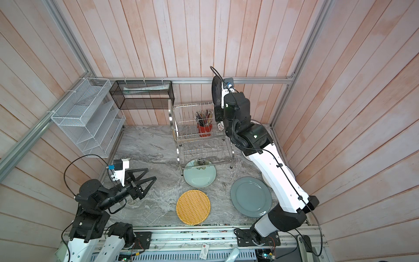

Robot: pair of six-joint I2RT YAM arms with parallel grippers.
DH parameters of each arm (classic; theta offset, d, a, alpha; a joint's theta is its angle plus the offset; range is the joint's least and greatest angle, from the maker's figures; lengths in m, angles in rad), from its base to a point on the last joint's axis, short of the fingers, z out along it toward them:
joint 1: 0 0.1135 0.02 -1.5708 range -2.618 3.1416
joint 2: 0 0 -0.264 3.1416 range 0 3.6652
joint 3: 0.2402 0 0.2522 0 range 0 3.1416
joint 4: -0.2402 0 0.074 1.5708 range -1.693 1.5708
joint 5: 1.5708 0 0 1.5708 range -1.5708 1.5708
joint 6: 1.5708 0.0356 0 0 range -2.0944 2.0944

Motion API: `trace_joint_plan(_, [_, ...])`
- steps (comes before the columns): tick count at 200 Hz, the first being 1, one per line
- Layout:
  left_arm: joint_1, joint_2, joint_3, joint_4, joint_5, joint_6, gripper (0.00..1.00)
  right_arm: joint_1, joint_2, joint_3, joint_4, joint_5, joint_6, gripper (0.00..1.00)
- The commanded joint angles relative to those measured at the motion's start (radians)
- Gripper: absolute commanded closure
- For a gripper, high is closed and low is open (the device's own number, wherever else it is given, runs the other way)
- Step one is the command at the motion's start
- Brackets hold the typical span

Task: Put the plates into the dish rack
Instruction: 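Raise the navy plate over the rack with the right gripper while the left withdraws, then lower the navy plate into the upper slots beside the green-rimmed plate with the right gripper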

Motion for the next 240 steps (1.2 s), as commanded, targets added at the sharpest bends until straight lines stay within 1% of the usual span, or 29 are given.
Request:
trace_joint_plan(1, [0.0, 0.004, -0.02, 0.035, 0.048, 0.013, 0.0, -0.028, 0.001, 0.057, 0.089, -0.061, -0.002, 1.0])
trace_joint_plan(60, [-0.006, 0.005, -0.02, 0.034, 0.052, 0.014, 0.0, -0.076, 0.022, -0.013, 0.11, -0.128, 0.036, 1.0])
trace_joint_plan(122, [-0.012, -0.002, -0.023, 0.045, 0.076, 0.012, 0.0, -0.094, 0.053, -0.035, 0.095, -0.145, 0.082, 1.0])
trace_joint_plan(171, [-0.017, -0.005, -0.023, 0.047, 0.079, 0.011, 0.0, -0.095, 0.08, -0.039, 0.082, -0.133, 0.133, 1.0])
trace_joint_plan(198, [-0.018, -0.006, -0.023, 0.046, 0.077, 0.011, 0.0, -0.095, 0.085, -0.061, 0.1, -0.104, 0.125, 1.0])
trace_joint_plan(240, [-0.02, -0.004, -0.024, 0.047, 0.073, 0.011, 0.0, -0.096, 0.108, -0.048, 0.093, -0.076, 0.115, 1.0])
